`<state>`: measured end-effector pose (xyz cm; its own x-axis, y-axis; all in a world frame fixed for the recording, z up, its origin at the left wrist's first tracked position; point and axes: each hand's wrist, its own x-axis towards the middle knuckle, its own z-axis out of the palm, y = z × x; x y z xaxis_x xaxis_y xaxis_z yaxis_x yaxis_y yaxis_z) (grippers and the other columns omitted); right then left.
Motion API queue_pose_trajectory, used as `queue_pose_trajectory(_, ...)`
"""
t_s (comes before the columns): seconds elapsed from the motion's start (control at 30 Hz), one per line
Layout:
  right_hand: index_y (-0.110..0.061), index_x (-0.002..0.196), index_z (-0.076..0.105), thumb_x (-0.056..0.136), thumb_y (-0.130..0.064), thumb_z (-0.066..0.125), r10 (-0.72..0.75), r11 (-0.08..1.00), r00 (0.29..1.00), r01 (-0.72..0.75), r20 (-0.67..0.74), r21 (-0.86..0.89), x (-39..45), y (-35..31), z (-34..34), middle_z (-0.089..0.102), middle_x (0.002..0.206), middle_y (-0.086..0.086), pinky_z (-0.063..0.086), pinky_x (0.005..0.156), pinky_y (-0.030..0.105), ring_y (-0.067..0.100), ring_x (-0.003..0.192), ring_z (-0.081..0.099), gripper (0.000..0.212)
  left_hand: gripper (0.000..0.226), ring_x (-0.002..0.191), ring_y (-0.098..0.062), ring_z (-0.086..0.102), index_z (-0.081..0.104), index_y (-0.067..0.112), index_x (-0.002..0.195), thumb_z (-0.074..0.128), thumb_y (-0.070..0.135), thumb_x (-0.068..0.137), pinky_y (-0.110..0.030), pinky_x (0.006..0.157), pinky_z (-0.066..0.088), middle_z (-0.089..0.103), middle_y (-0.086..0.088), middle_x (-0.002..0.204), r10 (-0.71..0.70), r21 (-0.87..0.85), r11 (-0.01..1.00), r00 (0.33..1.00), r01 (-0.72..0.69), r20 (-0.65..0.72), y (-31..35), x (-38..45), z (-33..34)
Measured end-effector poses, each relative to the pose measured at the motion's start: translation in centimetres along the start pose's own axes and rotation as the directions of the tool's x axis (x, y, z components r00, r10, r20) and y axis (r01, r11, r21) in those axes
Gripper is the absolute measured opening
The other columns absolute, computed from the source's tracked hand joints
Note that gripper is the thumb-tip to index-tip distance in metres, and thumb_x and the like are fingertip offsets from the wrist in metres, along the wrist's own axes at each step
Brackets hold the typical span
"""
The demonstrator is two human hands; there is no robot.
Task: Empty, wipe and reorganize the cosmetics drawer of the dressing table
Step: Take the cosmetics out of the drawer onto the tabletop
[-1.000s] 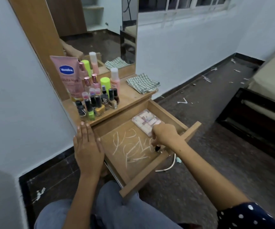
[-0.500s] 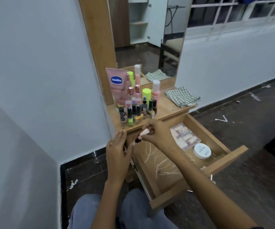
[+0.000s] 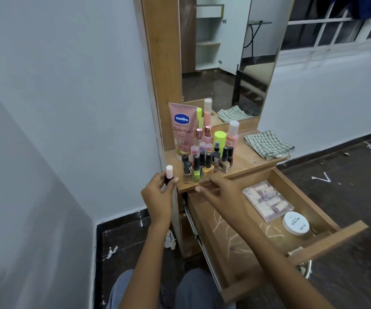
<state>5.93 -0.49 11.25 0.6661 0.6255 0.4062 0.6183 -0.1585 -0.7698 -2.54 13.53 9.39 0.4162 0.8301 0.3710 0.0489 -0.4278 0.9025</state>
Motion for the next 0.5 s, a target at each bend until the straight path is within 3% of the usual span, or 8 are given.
queue_pose_trajectory(0.1, -0.020, 0.088, 0.069, 0.083, -0.019, 0.073, 0.024, 0.996, 1.000, -0.025, -0.013, -0.081, -1.9, 2.2, -1.3, 0.067, 0.079, -0.018, 0.050, 0.066, 0.009, -0.002, 0.078, 0.066, 0.006, 0.031, 0.098, -0.014, 0.064, 0.067, 0.004, 0.110, 0.074, 0.013, 0.082, -0.015, 0.084, 0.048, 0.071, -0.007, 0.105, -0.002, 0.016, 1.000, 0.999, 0.002, 0.039, -0.1, 1.2, 1.0)
queue_pose_trajectory(0.23, -0.021, 0.087, 0.070, 0.083, -0.017, 0.073, 0.027, 0.987, 1.000, -0.026, 0.003, -0.156, -3.3, 4.2, -2.4, 0.066, 0.078, -0.021, 0.049, 0.062, 0.007, -0.009, 0.080, 0.063, 0.006, 0.026, 0.092, -0.007, 0.060, 0.065, 0.004, 0.112, 0.068, 0.008, 0.086, 0.002, 0.074, 0.041, 0.066, 0.003, 0.097, 0.023, 0.012, 1.000, 0.997, -0.024, 0.078, -0.5, 1.7, 2.2)
queue_pose_trajectory(0.33, -0.022, 0.086, 0.070, 0.084, -0.017, 0.072, 0.024, 0.985, 1.000, -0.022, 0.009, -0.173, -3.7, 4.7, -2.9, 0.063, 0.077, -0.024, 0.049, 0.063, 0.007, -0.010, 0.081, 0.062, 0.006, 0.025, 0.091, -0.004, 0.059, 0.062, 0.005, 0.114, 0.064, 0.005, 0.089, 0.005, 0.072, 0.039, 0.062, 0.010, 0.095, 0.046, 0.014, 0.999, 0.993, -0.048, 0.107, -0.6, 1.8, 2.9)
queue_pose_trajectory(0.5, -0.024, 0.089, 0.069, 0.086, -0.022, 0.069, 0.034, 0.982, 0.998, -0.024, 0.048, -0.188, -4.1, 5.1, -2.9, 0.067, 0.082, -0.017, 0.054, 0.066, 0.015, -0.003, 0.080, 0.064, 0.003, 0.041, 0.103, -0.005, 0.055, 0.047, 0.010, 0.136, 0.051, 0.003, 0.096, 0.004, 0.080, 0.039, 0.060, 0.004, 0.118, 0.049, 0.073, 0.995, 0.984, -0.062, 0.173, -1.0, 1.0, 3.5)
